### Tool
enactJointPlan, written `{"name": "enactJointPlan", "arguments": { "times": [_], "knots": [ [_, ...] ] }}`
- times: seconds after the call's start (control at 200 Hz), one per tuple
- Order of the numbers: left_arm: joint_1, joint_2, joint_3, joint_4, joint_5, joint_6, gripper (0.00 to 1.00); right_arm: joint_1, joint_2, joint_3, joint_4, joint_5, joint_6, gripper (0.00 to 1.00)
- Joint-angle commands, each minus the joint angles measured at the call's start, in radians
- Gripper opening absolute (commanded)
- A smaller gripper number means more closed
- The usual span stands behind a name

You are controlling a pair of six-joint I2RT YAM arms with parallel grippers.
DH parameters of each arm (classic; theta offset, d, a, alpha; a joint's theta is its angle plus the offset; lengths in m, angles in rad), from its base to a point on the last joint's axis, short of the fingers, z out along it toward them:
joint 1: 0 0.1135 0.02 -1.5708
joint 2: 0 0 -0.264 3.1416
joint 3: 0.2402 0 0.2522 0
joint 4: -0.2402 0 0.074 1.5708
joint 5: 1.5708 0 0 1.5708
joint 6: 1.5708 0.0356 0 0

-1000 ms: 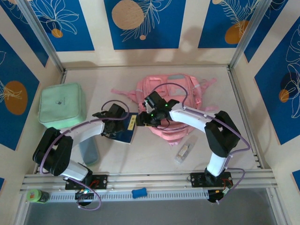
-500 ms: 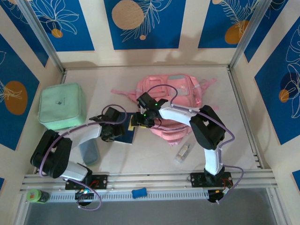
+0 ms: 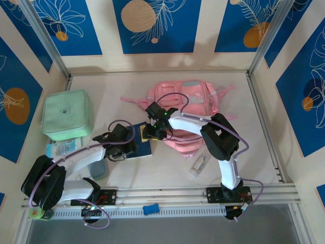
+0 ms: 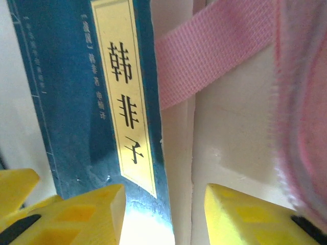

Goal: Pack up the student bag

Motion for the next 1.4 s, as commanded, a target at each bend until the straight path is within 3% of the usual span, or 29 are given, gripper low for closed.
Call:
{"name": "enactJointPlan", "arguments": {
  "times": [0.0,0.15,0.275,0.425,0.995,1.396],
  "knots": [
    [0.061,-0.005,-0.033,0.088,0.078,0.019,0.61,0.013,0.038,0.036,-0.034,0.004,-0.012,0.43],
    [0.093,-0.009,-0.083,0.224,0.184,0.048,0.54,0.019,0.056,0.039,-0.007,-0.042,-0.022,0.42],
    [0.097,-0.009,-0.086,0.152,0.113,0.032,0.47,0.026,0.073,0.05,0.003,-0.076,-0.017,0.42],
    [0.097,-0.008,-0.11,0.168,0.135,0.029,0.47,0.03,0.07,0.071,0.012,-0.114,-0.018,0.41],
    [0.098,-0.083,-0.128,0.036,0.021,0.005,0.47,0.031,0.001,0.11,0.036,-0.293,-0.012,0.38],
    [0.098,-0.179,-0.157,-0.023,-0.006,-0.012,0.47,0.06,0.075,0.168,0.047,-0.301,-0.005,0.37]
  ]
}}
